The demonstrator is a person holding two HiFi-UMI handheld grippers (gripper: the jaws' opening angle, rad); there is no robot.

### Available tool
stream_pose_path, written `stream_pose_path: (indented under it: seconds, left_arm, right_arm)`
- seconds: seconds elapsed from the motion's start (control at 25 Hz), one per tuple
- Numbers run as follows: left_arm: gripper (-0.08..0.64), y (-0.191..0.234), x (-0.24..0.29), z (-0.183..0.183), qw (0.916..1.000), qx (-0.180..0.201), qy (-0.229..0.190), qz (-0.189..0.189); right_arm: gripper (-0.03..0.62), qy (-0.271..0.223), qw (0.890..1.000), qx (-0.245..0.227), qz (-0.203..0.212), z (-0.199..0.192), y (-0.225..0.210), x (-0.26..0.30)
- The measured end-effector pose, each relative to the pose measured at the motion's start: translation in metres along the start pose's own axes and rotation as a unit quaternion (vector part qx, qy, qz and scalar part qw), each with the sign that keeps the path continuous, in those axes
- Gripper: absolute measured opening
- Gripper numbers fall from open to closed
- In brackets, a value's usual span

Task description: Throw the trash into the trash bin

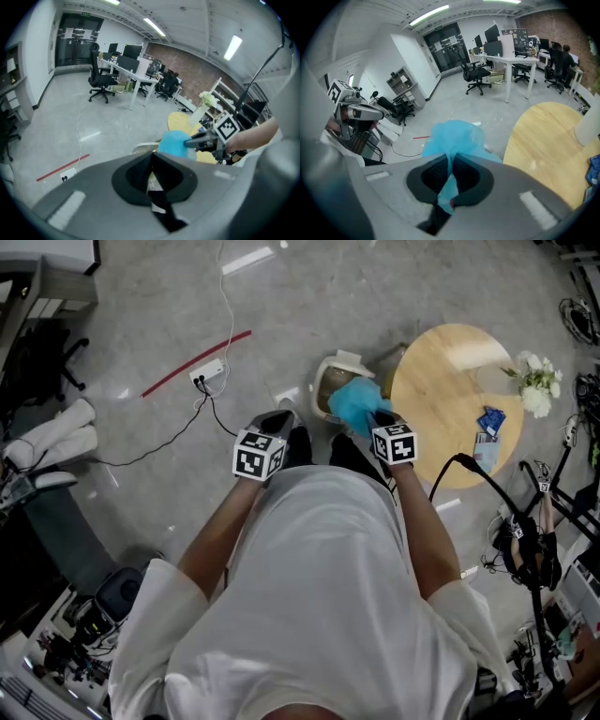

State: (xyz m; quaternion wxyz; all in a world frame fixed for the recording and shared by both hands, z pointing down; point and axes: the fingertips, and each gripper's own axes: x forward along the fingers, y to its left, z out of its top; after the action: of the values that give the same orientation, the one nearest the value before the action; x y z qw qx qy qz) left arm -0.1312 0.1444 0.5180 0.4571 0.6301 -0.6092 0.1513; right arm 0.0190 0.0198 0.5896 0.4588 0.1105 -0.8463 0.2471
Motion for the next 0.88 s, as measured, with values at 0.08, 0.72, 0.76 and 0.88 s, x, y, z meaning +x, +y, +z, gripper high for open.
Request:
stream_pose_path:
  seconds: [0.08, 0.72, 0.76, 0.88]
  left_arm:
    - [0.006, 0.006, -0.003, -0.003, 1.0000, -0.003, -0.003, 0.005]
    - [0.005, 0.045, 0.050, -0.034, 0.9992, -0.039, 0.007, 0.006]
    - [0.005, 0.050, 0.052, -0.036, 0.9991, -0.041, 0.009, 0.008]
    - [0.005, 0.064, 0.059, -0.042, 0.9989, -0.041, 0.014, 0.017]
  right_arm:
    - [0.006, 0.003, 1.000, 0.004, 0.004, -0.004, 0.004, 0.007]
    - [0.006, 0.029, 0.999, 0.016, 0.005, -0.029, 0.005, 0.055]
    - [0.006, 0.031, 0.999, 0.018, 0.005, -0.030, 0.005, 0.060]
    - [0.006, 0.035, 0.999, 0.028, 0.005, -0.035, 0.003, 0.077]
